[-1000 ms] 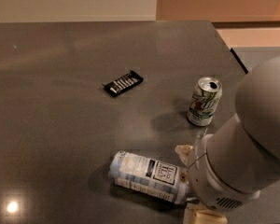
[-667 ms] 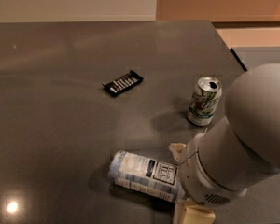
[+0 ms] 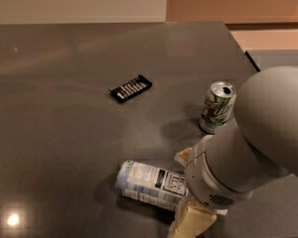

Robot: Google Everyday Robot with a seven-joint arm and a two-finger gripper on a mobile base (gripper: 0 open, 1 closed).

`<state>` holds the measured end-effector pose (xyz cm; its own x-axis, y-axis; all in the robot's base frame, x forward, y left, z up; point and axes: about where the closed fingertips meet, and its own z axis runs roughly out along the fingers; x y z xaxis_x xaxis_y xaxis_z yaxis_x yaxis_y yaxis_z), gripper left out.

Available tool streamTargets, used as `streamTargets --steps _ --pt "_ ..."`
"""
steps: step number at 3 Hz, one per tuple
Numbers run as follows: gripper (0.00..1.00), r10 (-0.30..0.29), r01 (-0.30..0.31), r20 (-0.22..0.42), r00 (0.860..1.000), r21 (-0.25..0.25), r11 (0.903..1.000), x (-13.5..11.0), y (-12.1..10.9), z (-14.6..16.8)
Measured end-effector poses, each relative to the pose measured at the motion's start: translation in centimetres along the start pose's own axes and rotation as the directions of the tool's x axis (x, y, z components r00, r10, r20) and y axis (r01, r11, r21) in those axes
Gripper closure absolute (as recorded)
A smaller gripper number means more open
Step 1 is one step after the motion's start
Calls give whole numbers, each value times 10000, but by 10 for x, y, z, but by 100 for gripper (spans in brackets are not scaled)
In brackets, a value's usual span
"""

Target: Pick blue plastic bottle

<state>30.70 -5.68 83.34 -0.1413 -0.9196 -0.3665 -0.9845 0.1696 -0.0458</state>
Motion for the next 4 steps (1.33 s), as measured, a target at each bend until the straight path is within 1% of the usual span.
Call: streamTargets --steps 2,3,4 --pt "65 270 -272 193 9994 92 9996 -2 -5 -3" --pt "87 184 -194 552 9983 169 9997 -13 -8 -23" --pt "100 123 -140 873 9961 185 9997 -26 -16 -51"
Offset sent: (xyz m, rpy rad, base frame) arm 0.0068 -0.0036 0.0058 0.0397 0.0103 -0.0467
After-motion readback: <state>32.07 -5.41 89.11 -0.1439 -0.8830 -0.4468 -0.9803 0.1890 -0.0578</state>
